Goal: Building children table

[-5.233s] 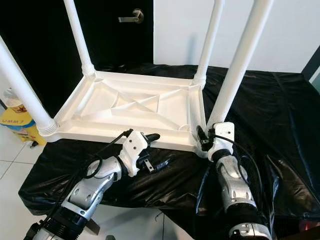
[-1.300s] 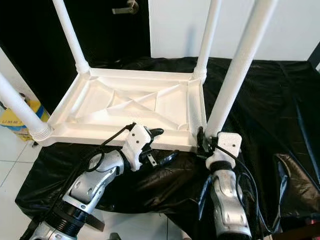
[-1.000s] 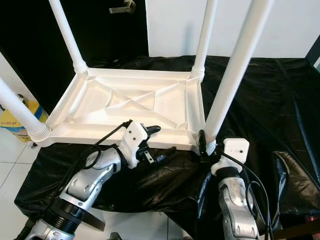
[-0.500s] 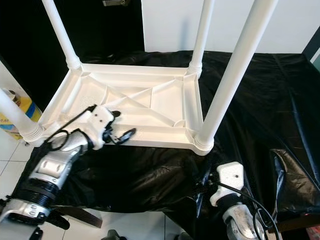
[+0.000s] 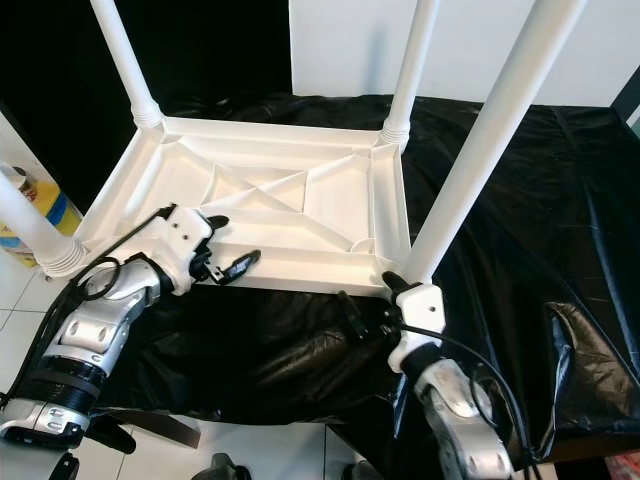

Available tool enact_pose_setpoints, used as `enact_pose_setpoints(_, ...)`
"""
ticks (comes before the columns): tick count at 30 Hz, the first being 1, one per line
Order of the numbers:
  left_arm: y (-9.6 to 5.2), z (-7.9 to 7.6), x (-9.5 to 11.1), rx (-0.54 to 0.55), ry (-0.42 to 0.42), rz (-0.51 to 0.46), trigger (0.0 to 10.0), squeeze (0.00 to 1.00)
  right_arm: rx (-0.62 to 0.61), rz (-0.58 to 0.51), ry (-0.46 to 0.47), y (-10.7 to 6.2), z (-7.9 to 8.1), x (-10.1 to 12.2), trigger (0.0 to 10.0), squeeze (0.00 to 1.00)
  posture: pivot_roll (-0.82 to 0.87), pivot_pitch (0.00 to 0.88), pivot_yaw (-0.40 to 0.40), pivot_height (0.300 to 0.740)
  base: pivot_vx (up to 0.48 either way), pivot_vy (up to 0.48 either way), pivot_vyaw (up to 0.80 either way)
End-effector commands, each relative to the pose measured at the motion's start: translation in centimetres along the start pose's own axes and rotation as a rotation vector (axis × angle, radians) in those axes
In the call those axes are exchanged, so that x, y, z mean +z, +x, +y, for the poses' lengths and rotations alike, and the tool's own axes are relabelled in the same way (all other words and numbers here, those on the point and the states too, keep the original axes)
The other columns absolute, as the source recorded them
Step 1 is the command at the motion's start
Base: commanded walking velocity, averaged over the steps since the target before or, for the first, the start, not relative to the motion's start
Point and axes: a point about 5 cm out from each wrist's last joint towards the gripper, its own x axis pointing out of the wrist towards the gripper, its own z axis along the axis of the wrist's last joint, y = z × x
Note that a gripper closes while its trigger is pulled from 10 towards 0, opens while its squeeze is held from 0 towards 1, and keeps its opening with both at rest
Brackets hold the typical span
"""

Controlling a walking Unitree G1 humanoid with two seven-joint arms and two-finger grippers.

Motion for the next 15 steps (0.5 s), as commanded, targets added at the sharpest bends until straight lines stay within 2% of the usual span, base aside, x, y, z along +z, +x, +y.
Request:
enact_pose_setpoints(1,-0.2,-0.1,0.2,0.014,-0.033,-0.018,10.0,0.0,-0.001,0.025,0.012,0.2,0.2,-0.6,10.0,0.0,-0.01,0.075,-0.048,0.74,0.0,0.0,0.0)
enact_pose_setpoints(3,-0.1,-0.8,1.1,0.02,-0.086,-0.083,10.0,0.0,-0.009,0.002,0.033,1.9,0.6,-0.5,10.0,0.0,0.01,0.069,-0.061,0.74,0.0,0.0,0.0)
enact_pose_setpoints(4,-0.1,-0.8,1.1,0.02,-0.086,-0.083,10.0,0.0,-0.009,0.002,0.033,1.9,0.6,-0.5,10.0,0.0,0.01,0.069,-0.061,0.74,0.0,0.0,0.0)
enact_pose_setpoints(6,0.1,-1.9,2.1,0.023,-0.152,-0.157,10.0,0.0,-0.045,-0.023,0.051,3.8,0.9,-0.3,10.0,0.0,0.03,0.059,-0.079,0.74,0.0,0.0,0.0)
enact_pose_setpoints(7,0.1,-2.1,2.3,0.025,-0.167,-0.173,10.0,0.0,-0.054,-0.029,0.06,4.2,1.0,-0.3,10.0,0.0,0.03,0.059,-0.079,0.74,0.0,0.0,0.0)
enact_pose_setpoints(10,0.1,-2.3,2.4,0.026,-0.177,-0.183,10.0,0.0,-0.059,-0.032,0.066,4.4,1.1,-0.2,10.0,0.0,0.03,0.059,-0.079,0.74,0.0,0.0,0.0)
enact_pose_setpoints(11,0.2,-2.9,2.5,0.031,-0.195,-0.193,10.0,0.0,-0.119,-0.058,0.079,5.6,1.1,0.0,10.0,0.0,0.05,0.056,-0.072,0.74,0.0,0.0,0.0)
enact_pose_setpoints(13,0.2,-3.1,2.5,0.032,-0.198,-0.194,10.0,0.0,-0.143,-0.068,0.084,6.1,1.0,0.1,10.0,0.0,0.06,0.059,-0.073,0.74,0.0,0.0,0.0)
enact_pose_setpoints(15,0.3,-4.0,2.8,0.031,-0.218,-0.207,10.0,0.0,-0.21,-0.088,0.086,6.9,0.5,0.3,10.0,0.0,0.07,0.066,-0.079,0.74,0.0,0.0,0.0)
